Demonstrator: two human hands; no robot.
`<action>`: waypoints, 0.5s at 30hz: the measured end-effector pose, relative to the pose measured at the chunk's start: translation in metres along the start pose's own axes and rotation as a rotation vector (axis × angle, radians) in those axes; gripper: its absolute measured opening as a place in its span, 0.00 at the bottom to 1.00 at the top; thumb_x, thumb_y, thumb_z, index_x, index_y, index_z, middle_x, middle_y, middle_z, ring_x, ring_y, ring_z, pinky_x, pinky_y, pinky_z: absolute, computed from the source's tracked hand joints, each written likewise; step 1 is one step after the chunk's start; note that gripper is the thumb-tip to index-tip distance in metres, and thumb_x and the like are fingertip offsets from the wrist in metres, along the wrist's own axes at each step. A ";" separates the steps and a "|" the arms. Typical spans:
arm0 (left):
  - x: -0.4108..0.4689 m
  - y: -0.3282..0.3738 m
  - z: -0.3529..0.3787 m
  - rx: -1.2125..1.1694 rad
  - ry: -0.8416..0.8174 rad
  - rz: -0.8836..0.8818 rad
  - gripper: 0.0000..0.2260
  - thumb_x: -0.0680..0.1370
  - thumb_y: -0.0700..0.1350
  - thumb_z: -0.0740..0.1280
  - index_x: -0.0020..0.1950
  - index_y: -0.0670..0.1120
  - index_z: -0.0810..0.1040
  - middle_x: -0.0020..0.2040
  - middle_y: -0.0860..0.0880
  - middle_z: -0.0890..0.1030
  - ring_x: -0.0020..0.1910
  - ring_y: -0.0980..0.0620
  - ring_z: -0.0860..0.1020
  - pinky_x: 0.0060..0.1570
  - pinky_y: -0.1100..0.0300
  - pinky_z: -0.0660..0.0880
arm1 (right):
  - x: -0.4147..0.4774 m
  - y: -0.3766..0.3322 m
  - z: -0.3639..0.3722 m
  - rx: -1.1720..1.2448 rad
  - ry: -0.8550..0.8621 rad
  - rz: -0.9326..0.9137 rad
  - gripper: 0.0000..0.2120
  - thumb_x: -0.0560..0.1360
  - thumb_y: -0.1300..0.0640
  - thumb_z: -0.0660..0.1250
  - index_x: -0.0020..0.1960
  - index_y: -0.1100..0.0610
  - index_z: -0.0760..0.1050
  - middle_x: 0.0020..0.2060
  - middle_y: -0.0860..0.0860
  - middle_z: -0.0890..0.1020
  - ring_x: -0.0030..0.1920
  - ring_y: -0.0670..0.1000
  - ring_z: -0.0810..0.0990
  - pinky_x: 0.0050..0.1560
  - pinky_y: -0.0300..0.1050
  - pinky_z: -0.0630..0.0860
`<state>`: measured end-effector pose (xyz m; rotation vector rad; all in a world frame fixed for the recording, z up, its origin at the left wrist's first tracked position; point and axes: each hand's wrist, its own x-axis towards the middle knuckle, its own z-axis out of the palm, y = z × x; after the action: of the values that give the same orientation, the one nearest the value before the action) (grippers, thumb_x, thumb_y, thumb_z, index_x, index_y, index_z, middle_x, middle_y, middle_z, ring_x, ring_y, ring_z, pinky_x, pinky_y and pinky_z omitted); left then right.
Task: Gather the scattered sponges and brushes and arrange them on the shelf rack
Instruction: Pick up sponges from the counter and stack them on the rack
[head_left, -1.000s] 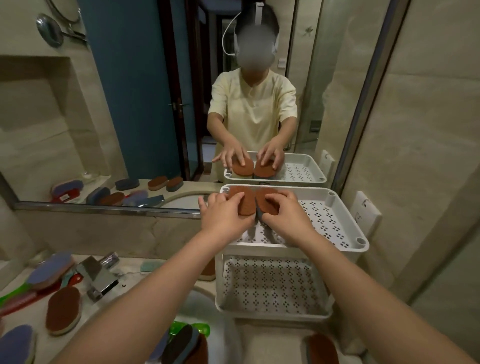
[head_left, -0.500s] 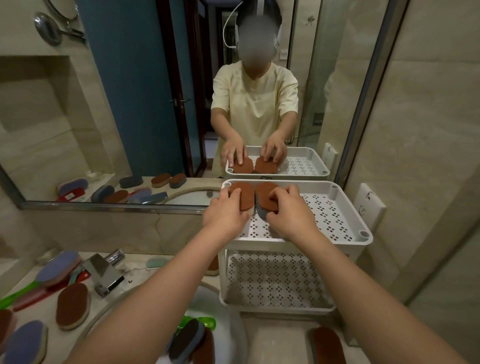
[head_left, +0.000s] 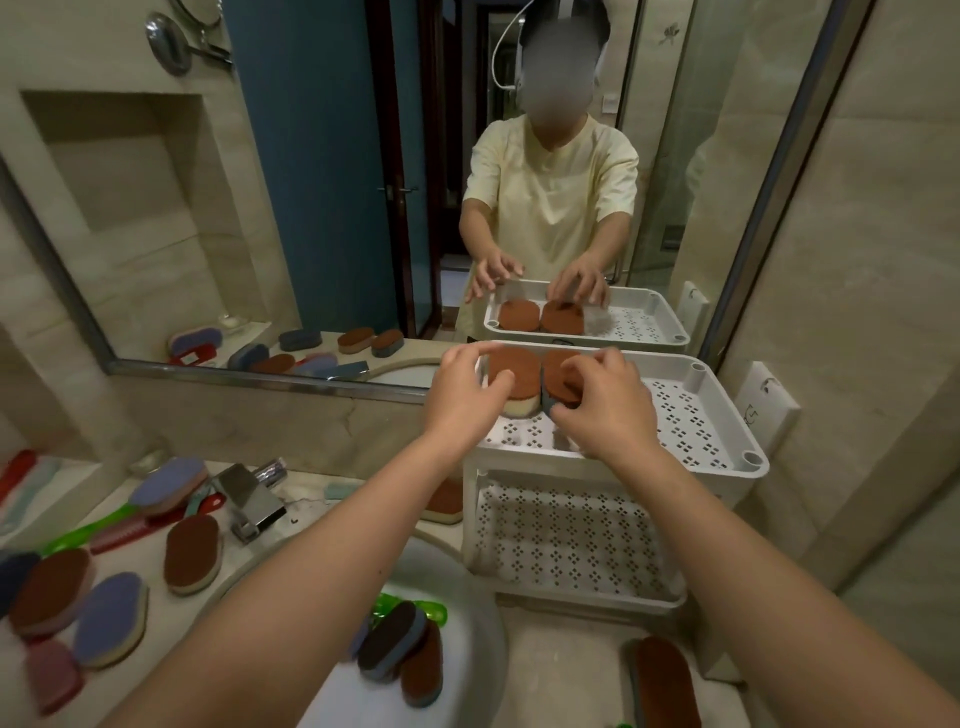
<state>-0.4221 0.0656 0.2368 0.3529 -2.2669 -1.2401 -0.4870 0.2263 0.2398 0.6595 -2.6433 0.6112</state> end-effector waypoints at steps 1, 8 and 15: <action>-0.004 -0.002 -0.004 -0.046 0.015 -0.009 0.16 0.76 0.51 0.65 0.64 0.58 0.73 0.66 0.57 0.70 0.61 0.59 0.71 0.54 0.62 0.66 | -0.002 -0.004 -0.003 0.043 0.060 -0.040 0.21 0.68 0.50 0.68 0.61 0.48 0.75 0.56 0.49 0.73 0.59 0.52 0.70 0.57 0.52 0.73; -0.040 -0.032 -0.038 -0.162 0.147 -0.048 0.11 0.79 0.46 0.63 0.58 0.61 0.73 0.61 0.59 0.74 0.59 0.63 0.73 0.56 0.65 0.70 | -0.042 -0.066 0.005 0.408 0.228 -0.336 0.12 0.70 0.63 0.65 0.52 0.53 0.78 0.48 0.46 0.78 0.52 0.45 0.73 0.52 0.41 0.70; -0.078 -0.107 -0.072 -0.123 0.142 -0.135 0.16 0.78 0.42 0.63 0.53 0.65 0.73 0.57 0.60 0.74 0.57 0.62 0.75 0.56 0.61 0.74 | -0.093 -0.121 0.055 0.496 0.076 -0.550 0.12 0.66 0.65 0.65 0.47 0.55 0.80 0.41 0.48 0.80 0.46 0.51 0.77 0.48 0.47 0.73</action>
<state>-0.3193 -0.0072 0.1539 0.5374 -2.0653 -1.3696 -0.3605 0.1359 0.1923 1.4021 -2.0913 1.0873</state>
